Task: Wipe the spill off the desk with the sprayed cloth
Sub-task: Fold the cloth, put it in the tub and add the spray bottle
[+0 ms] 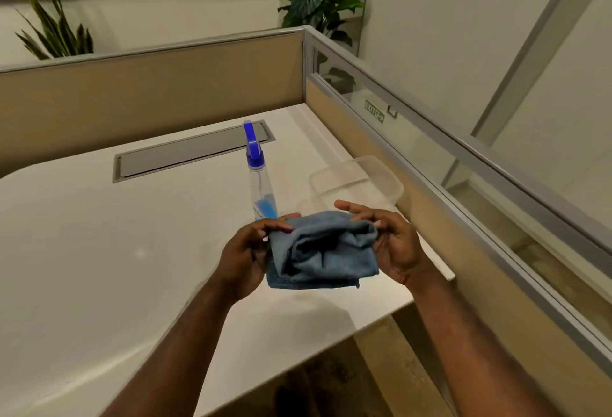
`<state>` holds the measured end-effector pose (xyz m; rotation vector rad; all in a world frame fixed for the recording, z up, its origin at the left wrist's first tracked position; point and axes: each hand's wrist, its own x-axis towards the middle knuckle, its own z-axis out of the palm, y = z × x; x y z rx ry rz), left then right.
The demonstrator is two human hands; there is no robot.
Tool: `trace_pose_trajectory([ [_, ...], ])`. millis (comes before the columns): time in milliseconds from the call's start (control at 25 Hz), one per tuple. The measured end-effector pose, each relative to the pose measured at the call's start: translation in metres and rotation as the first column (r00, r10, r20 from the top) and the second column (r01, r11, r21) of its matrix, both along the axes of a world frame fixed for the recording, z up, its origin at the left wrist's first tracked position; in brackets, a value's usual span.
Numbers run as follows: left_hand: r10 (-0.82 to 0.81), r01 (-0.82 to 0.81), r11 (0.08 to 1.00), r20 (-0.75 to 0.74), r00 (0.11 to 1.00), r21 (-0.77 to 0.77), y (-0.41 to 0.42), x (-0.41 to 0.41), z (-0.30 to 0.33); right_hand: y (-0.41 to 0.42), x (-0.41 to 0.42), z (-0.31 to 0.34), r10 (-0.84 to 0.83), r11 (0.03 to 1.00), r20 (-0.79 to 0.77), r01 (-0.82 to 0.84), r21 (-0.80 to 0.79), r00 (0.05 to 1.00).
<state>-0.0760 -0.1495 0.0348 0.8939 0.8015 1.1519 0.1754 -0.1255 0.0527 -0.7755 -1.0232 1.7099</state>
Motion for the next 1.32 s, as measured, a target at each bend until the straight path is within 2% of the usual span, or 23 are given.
trace_pose_trajectory([
  [40,-0.003,0.006,0.999,-0.061,0.998,0.040,0.010,0.003,0.002,0.007,0.001,0.004,-0.010,0.999,0.045,0.007,0.053,0.999],
  [80,0.019,-0.005,0.996,-0.161,0.987,0.086,0.020,0.007,0.003,0.013,0.002,0.009,-0.039,0.989,0.166,0.015,0.148,0.985],
  [160,0.112,-0.036,0.979,-0.375,0.920,0.203,0.038,0.016,0.004,0.023,0.001,0.016,-0.157,0.931,0.413,-0.004,0.364,0.897],
  [200,0.159,-0.042,0.967,-0.465,0.871,0.252,0.047,0.023,0.004,0.029,0.001,0.018,-0.244,0.893,0.488,-0.003,0.451,0.838],
  [280,0.227,-0.057,0.954,-0.582,0.781,0.295,0.056,0.040,0.007,0.037,0.001,0.021,-0.440,0.782,0.526,0.023,0.623,0.728],
  [360,0.196,-0.022,0.963,-0.645,0.739,0.268,0.062,0.058,0.008,0.044,0.001,0.018,-0.658,0.572,0.457,0.003,0.820,0.598],
  [400,0.154,-0.008,0.974,-0.639,0.753,0.226,0.067,0.068,0.010,0.048,0.000,0.015,-0.730,0.461,0.403,-0.037,0.887,0.552],
  [480,0.101,-0.036,0.991,-0.532,0.841,0.132,0.080,0.083,0.015,0.055,-0.006,0.003,-0.803,0.292,0.326,-0.147,0.945,0.500],
  [560,0.071,-0.075,0.997,-0.333,0.940,0.001,0.101,0.090,0.020,0.064,-0.010,-0.014,-0.803,0.217,0.318,-0.249,0.944,0.504],
  [640,0.110,-0.139,0.986,-0.266,0.958,-0.091,0.122,0.094,0.022,0.076,-0.010,-0.030,-0.796,0.183,0.345,-0.346,0.920,0.498],
  [720,0.195,-0.239,0.964,-0.299,0.934,-0.118,0.137,0.100,0.018,0.087,-0.005,-0.041,-0.757,0.214,0.420,-0.418,0.883,0.500],
  [760,0.237,-0.287,0.950,-0.311,0.920,-0.124,0.142,0.103,0.015,0.091,-0.002,-0.044,-0.725,0.262,0.455,-0.404,0.876,0.517],
  [840,0.288,-0.342,0.931,-0.322,0.902,-0.127,0.151,0.110,0.007,0.104,0.006,-0.043,-0.665,0.424,0.450,-0.195,0.884,0.596],
  [880,0.300,-0.352,0.927,-0.307,0.903,-0.128,0.155,0.113,0.005,0.114,0.009,-0.038,-0.679,0.504,0.408,-0.018,0.864,0.610],
  [920,0.309,-0.354,0.926,-0.276,0.910,-0.129,0.158,0.114,0.003,0.128,0.013,-0.032,-0.711,0.576,0.397,0.157,0.802,0.580],
  [960,0.309,-0.347,0.929,-0.245,0.919,-0.130,0.160,0.116,0.000,0.144,0.018,-0.026,-0.684,0.682,0.459,0.273,0.679,0.567],
  [1000,0.304,-0.335,0.933,-0.212,0.929,-0.131,0.161,0.118,-0.003,0.161,0.023,-0.019,-0.554,0.822,0.560,0.296,0.487,0.616],
  [1040,0.294,-0.319,0.939,-0.178,0.939,-0.132,0.162,0.120,-0.004,0.176,0.026,-0.016,-0.338,0.941,0.625,0.227,0.253,0.704],
  [1080,0.287,-0.306,0.943,-0.144,0.947,-0.131,0.163,0.121,-0.005,0.187,0.028,-0.016,-0.108,0.994,0.595,0.107,0.037,0.796],
  [1120,0.286,-0.301,0.945,-0.121,0.950,-0.127,0.163,0.121,-0.007,0.195,0.030,-0.019,0.057,0.994,0.504,-0.005,-0.105,0.862],
  [1160,0.292,-0.305,0.945,-0.115,0.950,-0.120,0.164,0.122,-0.008,0.201,0.032,-0.023,0.132,0.983,0.420,-0.065,-0.170,0.898],
  [1240,0.320,-0.335,0.939,-0.156,0.935,-0.079,0.166,0.120,-0.010,0.205,0.031,-0.034,0.124,0.984,0.331,-0.072,-0.163,0.936],
  [1320,0.356,-0.371,0.929,-0.282,0.891,-0.002,0.164,0.118,-0.015,0.204,0.028,-0.045,0.065,0.994,0.341,-0.029,-0.110,0.938],
])
